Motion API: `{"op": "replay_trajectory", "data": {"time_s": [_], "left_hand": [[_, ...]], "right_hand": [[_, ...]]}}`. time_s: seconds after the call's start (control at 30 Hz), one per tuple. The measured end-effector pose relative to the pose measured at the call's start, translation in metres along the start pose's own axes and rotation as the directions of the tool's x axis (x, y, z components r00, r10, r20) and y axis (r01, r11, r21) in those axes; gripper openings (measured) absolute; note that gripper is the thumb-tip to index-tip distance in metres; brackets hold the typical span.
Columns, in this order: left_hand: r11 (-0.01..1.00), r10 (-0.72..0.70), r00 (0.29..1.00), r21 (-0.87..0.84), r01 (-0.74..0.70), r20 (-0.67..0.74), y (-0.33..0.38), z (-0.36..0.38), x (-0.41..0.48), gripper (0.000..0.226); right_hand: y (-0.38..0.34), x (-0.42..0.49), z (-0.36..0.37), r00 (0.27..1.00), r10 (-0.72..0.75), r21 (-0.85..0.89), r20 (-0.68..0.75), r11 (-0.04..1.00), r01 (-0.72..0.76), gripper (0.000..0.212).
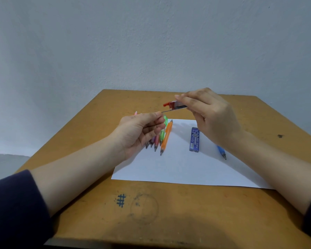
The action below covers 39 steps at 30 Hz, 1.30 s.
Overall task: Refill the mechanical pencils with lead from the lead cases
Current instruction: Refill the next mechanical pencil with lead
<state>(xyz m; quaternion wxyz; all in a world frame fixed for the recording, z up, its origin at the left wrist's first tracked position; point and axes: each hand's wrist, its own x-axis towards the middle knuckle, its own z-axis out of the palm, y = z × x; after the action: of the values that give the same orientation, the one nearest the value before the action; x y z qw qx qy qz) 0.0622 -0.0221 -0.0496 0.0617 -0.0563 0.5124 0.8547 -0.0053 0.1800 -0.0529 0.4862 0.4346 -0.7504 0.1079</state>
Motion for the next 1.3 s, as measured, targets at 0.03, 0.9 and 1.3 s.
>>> {"op": "replay_trajectory", "data": {"time_s": [0.03, 0.9, 1.3], "left_hand": [[1.000, 0.004, 1.000, -0.001, -0.004, 0.002, 0.000, 0.000, 0.000, 0.013], [0.970, 0.241, 0.970, 0.036, -0.240, -0.038, 0.002, 0.002, -0.004, 0.020], [0.959, 0.282, 0.957, 0.059, -0.279, -0.072, 0.002, 0.000, -0.002, 0.022]], "right_hand": [[0.000, 0.000, 0.000, 1.000, 0.005, 0.000, 0.002, 1.000, -0.005, 0.034], [-0.005, -0.001, -0.003, 0.978, 0.209, 0.089, -0.001, 0.974, -0.208, 0.038], [-0.010, -0.001, 0.000, 0.974, 0.223, 0.069, 0.035, 0.972, -0.225, 0.037]]}}
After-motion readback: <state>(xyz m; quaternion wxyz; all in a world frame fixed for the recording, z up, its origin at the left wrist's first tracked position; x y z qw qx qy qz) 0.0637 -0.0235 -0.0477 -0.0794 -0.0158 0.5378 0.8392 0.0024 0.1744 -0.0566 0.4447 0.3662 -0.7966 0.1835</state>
